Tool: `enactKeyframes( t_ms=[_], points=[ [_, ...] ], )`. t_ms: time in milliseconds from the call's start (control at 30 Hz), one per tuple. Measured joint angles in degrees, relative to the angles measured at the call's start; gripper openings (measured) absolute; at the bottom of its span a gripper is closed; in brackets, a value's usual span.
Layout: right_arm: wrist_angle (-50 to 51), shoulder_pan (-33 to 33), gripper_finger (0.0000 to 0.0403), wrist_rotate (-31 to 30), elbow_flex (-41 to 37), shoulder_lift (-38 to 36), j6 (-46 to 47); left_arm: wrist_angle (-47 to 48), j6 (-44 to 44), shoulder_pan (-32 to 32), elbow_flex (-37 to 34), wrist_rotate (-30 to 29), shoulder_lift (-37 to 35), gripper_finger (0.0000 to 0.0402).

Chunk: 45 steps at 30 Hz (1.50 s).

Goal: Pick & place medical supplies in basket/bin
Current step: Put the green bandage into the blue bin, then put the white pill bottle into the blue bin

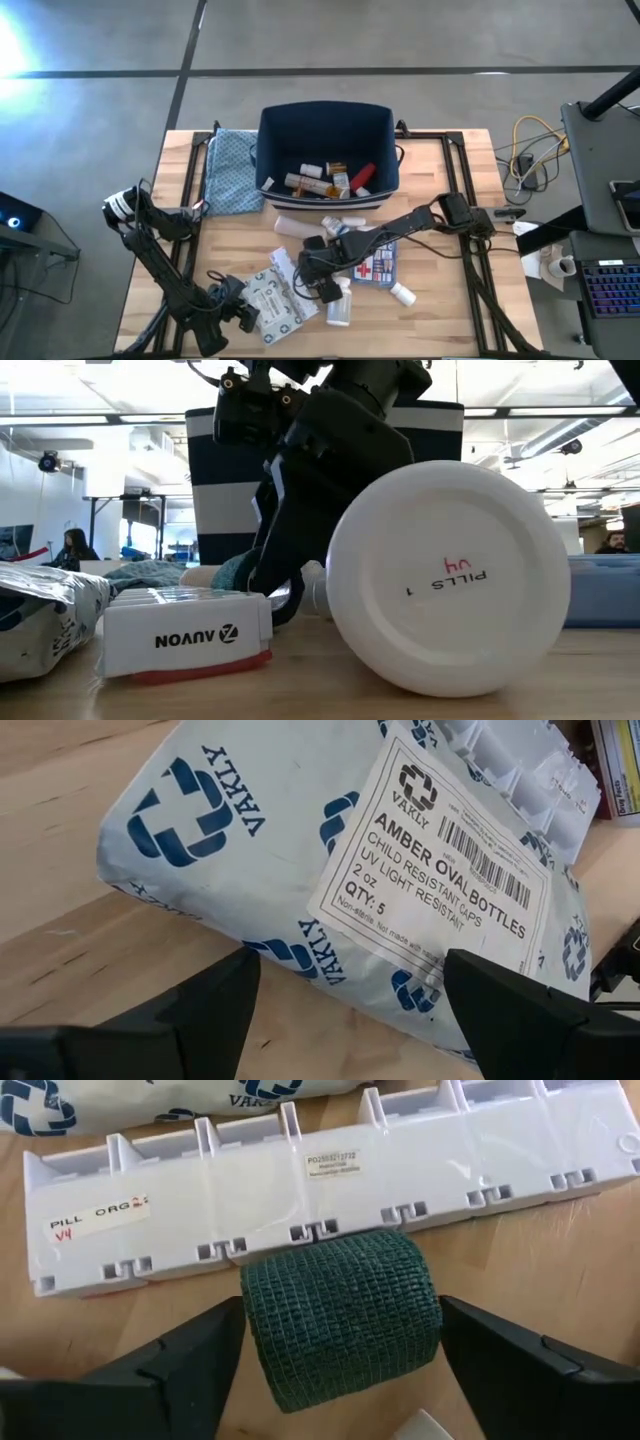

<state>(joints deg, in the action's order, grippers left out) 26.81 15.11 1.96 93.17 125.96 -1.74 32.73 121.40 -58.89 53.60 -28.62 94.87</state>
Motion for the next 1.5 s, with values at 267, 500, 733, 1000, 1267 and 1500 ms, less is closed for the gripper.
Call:
enactKeyframes(
  t_ms=[267, 500, 733, 1000, 1267, 1500],
  points=[
    [4.9, 0.0, 0.025, 0.0, 3.1, -0.6, 10.5, 0.5, 0.0, 0.0, 0.0, 0.0, 0.0, 0.0295],
    [9.1, -0.2, 0.0219, -1.0, 12.0, -6.1, 14.2, 0.5, 0.0, 0.0, 0.0, 0.0, 0.0, 0.0295],
    [16.8, -2.1, 0.0242, -28.0, 21.4, -16.9, 11.8, 0.9, 0.0, 0.0, 0.0, -0.3, 0.0, 0.0295],
    [31.1, -19.0, 0.024, -35.1, 20.8, -24.2, 20.2, 1.3, -0.8, 0.0, 0.0, -1.8, 0.0, 0.0295],
    [36.0, -25.2, 0.0329, -28.8, 20.3, -23.1, 21.0, 0.5, -0.9, 0.0, 0.0, -1.8, 0.0, 0.0295],
    [36.4, -20.5, 0.0382, -26.9, 20.4, -23.7, 21.1, -0.2, -0.9, 0.0, 0.0, -1.8, 0.0, 0.0295]
  ],
)
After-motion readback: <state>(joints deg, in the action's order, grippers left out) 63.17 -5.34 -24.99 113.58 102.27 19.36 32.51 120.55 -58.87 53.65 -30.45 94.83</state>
